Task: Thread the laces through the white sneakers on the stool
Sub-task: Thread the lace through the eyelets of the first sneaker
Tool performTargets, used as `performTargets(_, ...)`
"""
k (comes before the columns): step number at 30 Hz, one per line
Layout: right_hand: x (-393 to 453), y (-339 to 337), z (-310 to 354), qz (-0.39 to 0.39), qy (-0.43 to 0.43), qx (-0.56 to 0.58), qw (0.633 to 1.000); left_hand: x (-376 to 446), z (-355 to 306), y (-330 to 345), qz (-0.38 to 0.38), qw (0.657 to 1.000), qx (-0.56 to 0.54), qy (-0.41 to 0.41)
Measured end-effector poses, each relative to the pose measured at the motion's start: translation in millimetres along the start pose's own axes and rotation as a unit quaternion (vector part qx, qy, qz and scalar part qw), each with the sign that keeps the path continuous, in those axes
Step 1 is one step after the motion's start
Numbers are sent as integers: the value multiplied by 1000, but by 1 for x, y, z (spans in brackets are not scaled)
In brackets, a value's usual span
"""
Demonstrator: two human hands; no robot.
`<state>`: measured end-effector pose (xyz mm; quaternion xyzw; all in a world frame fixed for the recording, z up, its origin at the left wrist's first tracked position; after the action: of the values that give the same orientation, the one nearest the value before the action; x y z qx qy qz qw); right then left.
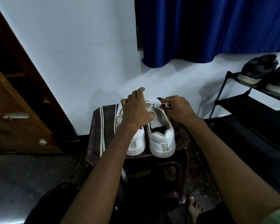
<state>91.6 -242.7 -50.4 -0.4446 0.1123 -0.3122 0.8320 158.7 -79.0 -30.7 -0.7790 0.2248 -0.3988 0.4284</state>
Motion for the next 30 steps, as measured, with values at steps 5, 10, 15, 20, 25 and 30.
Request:
performTargets(5, 5, 2, 0, -2, -22, 62, 998, -6, 4, -8, -21, 996, 82, -41)
performTargets(10, 7, 4, -14, 112, 132, 563, 808, -16, 24, -6, 39, 985, 113, -127)
performTargets(15, 5, 4, -18, 152, 233, 699, 658, -16, 21, -7, 23, 985, 120, -123)
performTargets(20, -1, -1, -11, 87, 77, 269, 956, -15, 21, -5, 26, 985, 117, -126)
performTargets(25, 2, -4, -5, 9, 18, 76, 997, -15, 23, -5, 32, 985, 116, -125)
performTargets(30, 4, -1, -13, 9, 10, 9, 1000, -16, 22, -6, 27, 985, 117, -124)
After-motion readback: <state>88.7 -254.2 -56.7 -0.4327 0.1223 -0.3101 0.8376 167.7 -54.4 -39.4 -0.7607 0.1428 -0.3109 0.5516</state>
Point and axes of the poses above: each hand's wrist, its own x-axis towards the middle knuckle, its own y-axis out of the palm, z = x × y, the point moved 6 cm from there along x, towards the middle knuckle, and after that the axes turned 15 degrees about y, right-handed, at the moved point
